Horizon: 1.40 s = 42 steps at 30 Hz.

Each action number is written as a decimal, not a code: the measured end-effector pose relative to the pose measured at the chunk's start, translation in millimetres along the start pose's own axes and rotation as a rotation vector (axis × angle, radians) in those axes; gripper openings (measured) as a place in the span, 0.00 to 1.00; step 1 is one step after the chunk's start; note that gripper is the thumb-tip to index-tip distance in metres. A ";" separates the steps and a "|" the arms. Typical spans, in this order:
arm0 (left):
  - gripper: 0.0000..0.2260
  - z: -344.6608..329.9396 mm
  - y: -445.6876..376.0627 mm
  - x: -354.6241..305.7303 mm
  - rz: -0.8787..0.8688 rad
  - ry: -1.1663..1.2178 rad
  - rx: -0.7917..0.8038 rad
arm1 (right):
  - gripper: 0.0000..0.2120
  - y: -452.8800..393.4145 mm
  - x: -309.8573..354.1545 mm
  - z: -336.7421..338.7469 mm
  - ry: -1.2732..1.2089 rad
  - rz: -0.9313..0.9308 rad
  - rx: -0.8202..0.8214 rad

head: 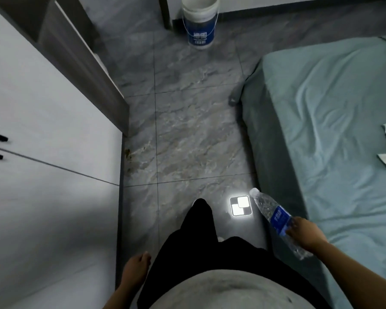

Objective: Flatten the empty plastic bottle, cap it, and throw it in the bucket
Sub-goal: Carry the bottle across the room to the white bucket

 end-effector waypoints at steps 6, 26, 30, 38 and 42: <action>0.22 32.8 -63.4 -86.5 -0.105 -0.076 0.028 | 0.05 -24.7 17.9 32.7 -0.040 -0.074 0.061; 0.16 52.0 -211.8 -338.7 -0.088 0.025 0.074 | 0.12 -194.0 77.4 258.3 -0.074 -0.099 0.014; 0.20 64.2 -228.7 -355.5 -0.010 0.106 0.072 | 0.12 -230.2 108.1 312.0 -0.063 -0.065 -0.020; 0.12 103.6 -303.7 -445.5 -0.020 0.127 0.062 | 0.15 -284.0 161.3 370.4 -0.099 -0.110 0.045; 0.13 126.6 -345.8 -509.6 -0.094 0.116 0.090 | 0.14 -296.2 180.7 386.9 -0.113 -0.135 0.091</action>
Point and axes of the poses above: each hand's wrist, its own y-axis away from the middle knuckle, its own z-axis out of the back of the hand, x = y × z, the point moved 5 cm from there along -y, towards the middle knuckle, and after that the axes turned 12 degrees about y, right-handed, at the moved point
